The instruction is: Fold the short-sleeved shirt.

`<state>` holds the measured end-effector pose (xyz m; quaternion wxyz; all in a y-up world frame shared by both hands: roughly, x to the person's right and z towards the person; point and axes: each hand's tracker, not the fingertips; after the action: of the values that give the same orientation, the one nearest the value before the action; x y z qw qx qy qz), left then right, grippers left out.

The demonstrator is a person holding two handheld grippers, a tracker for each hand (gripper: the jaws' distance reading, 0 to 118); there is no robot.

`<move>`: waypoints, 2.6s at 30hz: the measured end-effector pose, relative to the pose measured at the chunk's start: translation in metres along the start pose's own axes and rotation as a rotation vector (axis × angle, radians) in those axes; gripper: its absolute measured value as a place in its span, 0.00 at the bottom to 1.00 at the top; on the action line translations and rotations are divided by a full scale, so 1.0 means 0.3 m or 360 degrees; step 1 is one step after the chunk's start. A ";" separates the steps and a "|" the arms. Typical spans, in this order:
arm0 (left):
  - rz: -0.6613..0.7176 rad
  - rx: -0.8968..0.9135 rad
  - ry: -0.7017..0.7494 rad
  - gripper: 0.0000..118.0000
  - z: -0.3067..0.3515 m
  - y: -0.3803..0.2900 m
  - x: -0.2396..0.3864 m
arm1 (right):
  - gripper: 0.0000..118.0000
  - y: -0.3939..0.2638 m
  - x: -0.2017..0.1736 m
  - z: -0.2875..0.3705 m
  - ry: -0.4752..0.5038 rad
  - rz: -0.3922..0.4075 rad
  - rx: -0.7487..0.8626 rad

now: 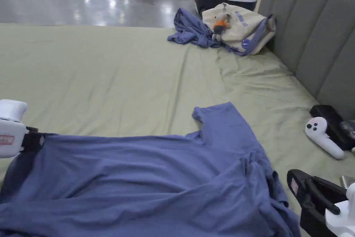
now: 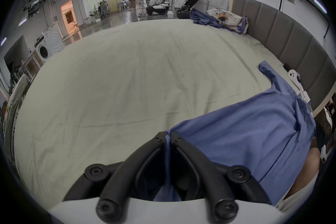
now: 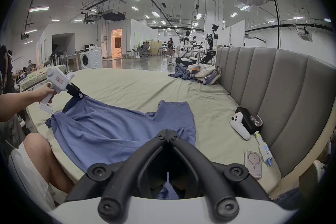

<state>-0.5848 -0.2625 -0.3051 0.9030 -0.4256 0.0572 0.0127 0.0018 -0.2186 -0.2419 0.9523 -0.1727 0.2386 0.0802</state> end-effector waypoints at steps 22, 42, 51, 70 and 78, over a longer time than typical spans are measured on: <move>-0.0036 0.0088 0.0023 0.05 0.107 0.002 0.062 | 0.91 0.181 0.280 -0.971 0.0046 -0.0276 -0.1187; -0.0017 0.0032 0.0013 0.05 0.079 0.022 0.040 | 0.07 0.137 0.282 -0.971 0.0115 -0.0451 -0.1189; 0.0124 0.0108 -0.0117 0.05 0.106 0.046 -0.042 | 0.06 0.206 0.345 -0.895 0.0261 -0.0440 -0.1081; 0.0206 0.0404 -0.0340 0.05 0.466 -0.272 -0.083 | 0.06 0.132 0.385 -0.335 0.0590 -0.0242 -0.0388; 0.0251 0.0359 -0.0372 0.05 0.508 -0.517 -0.039 | 0.06 -0.049 0.318 -0.097 0.0621 -0.0088 -0.0386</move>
<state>-0.5711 -0.2437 -0.0885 0.9417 -0.3115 -0.0139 0.1264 0.0763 -0.2362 -0.3077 0.8621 -0.3047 0.4021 0.0473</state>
